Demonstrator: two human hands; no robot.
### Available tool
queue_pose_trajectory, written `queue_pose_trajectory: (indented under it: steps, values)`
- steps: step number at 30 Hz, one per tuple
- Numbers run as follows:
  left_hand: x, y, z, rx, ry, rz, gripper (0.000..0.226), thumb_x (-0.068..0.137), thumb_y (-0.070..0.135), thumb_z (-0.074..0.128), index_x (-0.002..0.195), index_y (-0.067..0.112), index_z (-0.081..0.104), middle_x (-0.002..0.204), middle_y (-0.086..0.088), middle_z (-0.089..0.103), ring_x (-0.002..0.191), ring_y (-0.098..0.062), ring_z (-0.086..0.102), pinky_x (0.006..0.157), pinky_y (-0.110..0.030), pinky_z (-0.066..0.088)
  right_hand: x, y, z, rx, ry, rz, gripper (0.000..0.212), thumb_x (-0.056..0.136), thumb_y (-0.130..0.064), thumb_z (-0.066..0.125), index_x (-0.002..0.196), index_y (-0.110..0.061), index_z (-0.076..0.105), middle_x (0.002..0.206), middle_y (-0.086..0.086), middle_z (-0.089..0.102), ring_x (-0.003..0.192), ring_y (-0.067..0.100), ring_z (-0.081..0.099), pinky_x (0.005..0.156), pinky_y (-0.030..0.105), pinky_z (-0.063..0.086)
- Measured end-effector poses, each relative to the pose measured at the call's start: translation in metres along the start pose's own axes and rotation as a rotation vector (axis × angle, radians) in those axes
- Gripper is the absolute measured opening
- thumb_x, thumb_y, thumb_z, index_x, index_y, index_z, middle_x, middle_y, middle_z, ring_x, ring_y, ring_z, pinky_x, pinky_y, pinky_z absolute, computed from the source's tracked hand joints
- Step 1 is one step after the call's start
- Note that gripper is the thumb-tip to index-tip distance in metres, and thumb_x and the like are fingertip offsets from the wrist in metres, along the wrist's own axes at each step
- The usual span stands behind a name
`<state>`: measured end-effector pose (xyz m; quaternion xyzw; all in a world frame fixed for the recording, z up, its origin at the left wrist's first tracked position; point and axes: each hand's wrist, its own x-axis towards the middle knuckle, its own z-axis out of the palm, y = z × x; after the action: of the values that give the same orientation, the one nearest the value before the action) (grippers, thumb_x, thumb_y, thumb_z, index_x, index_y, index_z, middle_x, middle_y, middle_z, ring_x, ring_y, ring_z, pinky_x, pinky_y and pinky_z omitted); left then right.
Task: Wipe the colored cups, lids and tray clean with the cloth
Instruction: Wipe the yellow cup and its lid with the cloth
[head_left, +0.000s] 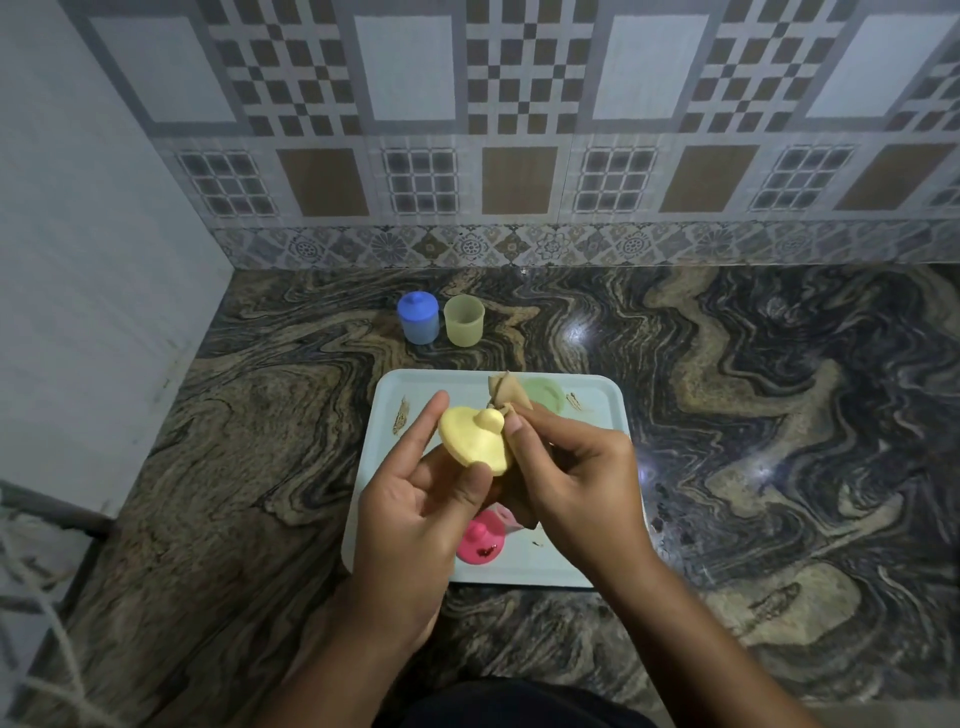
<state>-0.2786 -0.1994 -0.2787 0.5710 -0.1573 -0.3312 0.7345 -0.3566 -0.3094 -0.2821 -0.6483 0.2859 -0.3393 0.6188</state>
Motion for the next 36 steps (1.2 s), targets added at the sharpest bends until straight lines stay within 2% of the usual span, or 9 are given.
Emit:
queue_pose_trajectory:
  steps: [5,9,13,17,23,26,30,34,36]
  values:
    - [0.005,0.003,-0.001,-0.045,0.108,-0.006,0.053,0.082,0.015,0.063,0.134,0.015,0.055,0.111,-0.013,0.075,0.108,-0.027,0.070,0.091,-0.042,0.057,-0.009,0.004,-0.002,-0.047,-0.004,-0.124,0.022,0.094,-0.009,0.070,0.114,-0.009,0.075,0.120,0.000,0.073,0.118,0.007,0.066,0.097,0.033,0.055]
    - [0.004,0.004,-0.007,-0.047,0.033,-0.059,0.046,0.082,0.010,0.058,0.128,0.011,0.061,0.102,-0.005,0.077,0.085,-0.013,0.073,0.068,-0.026,0.059,-0.005,0.006,-0.007,-0.116,0.026,-0.232,0.023,0.092,-0.005,0.071,0.114,-0.008,0.075,0.122,0.001,0.071,0.115,0.009,0.068,0.095,0.029,0.056]
    - [0.000,0.005,-0.008,-0.025,-0.048,-0.084,0.051,0.084,0.010,0.057,0.135,0.013,0.055,0.117,0.000,0.074,0.105,-0.014,0.071,0.078,-0.029,0.058,0.004,0.004,-0.006,-0.057,-0.003,-0.139,0.021,0.094,-0.004,0.068,0.114,-0.005,0.075,0.126,0.000,0.070,0.125,0.008,0.062,0.103,0.037,0.053]
    - [0.004,0.008,-0.003,0.085,-0.045,-0.032,0.070,0.080,0.013,0.064,0.146,0.020,0.042,0.123,0.003,0.071,0.116,-0.019,0.066,0.097,-0.045,0.053,0.003,0.004,-0.004,-0.030,0.022,-0.085,0.019,0.094,-0.008,0.069,0.111,-0.009,0.077,0.114,-0.002,0.076,0.116,0.014,0.069,0.098,0.044,0.056]
    - [0.007,0.013,-0.010,0.015,0.001,-0.063,0.056,0.078,0.015,0.063,0.133,0.014,0.057,0.108,-0.001,0.077,0.087,-0.015,0.070,0.066,-0.022,0.055,-0.009,0.005,-0.001,-0.234,0.054,-0.385,0.021,0.092,-0.009,0.069,0.111,-0.007,0.077,0.124,-0.006,0.070,0.097,0.001,0.073,0.076,0.033,0.063]
    - [0.004,0.013,-0.011,0.007,-0.056,-0.097,0.052,0.078,0.013,0.063,0.130,0.015,0.060,0.103,-0.005,0.077,0.073,-0.015,0.064,0.060,-0.022,0.053,0.002,0.000,-0.006,-0.190,0.075,-0.283,0.019,0.092,-0.007,0.071,0.109,-0.007,0.077,0.118,0.000,0.073,0.107,0.003,0.070,0.088,0.030,0.060]
    - [0.004,0.009,-0.005,-0.026,0.014,-0.064,0.047,0.081,0.019,0.062,0.128,0.016,0.061,0.097,-0.006,0.077,0.088,-0.013,0.074,0.064,-0.028,0.057,0.008,0.001,-0.002,-0.113,0.025,-0.124,0.020,0.093,-0.009,0.071,0.112,-0.008,0.077,0.121,-0.003,0.071,0.120,0.004,0.064,0.101,0.033,0.054]
    - [0.005,0.013,0.000,0.017,0.026,-0.031,0.058,0.080,0.015,0.064,0.137,0.019,0.053,0.111,0.000,0.076,0.101,-0.016,0.073,0.070,-0.032,0.059,0.009,0.005,0.002,-0.033,0.040,-0.037,0.017,0.093,-0.019,0.071,0.108,-0.016,0.079,0.107,0.000,0.078,0.106,0.014,0.072,0.083,0.045,0.062]
    - [0.007,0.014,-0.001,-0.006,0.066,-0.031,0.052,0.083,0.012,0.063,0.134,0.018,0.054,0.108,-0.002,0.077,0.095,-0.015,0.074,0.065,-0.028,0.058,0.004,0.000,0.001,-0.032,0.033,-0.090,0.017,0.094,-0.010,0.070,0.108,-0.014,0.079,0.107,0.008,0.077,0.099,0.013,0.074,0.075,0.035,0.064]
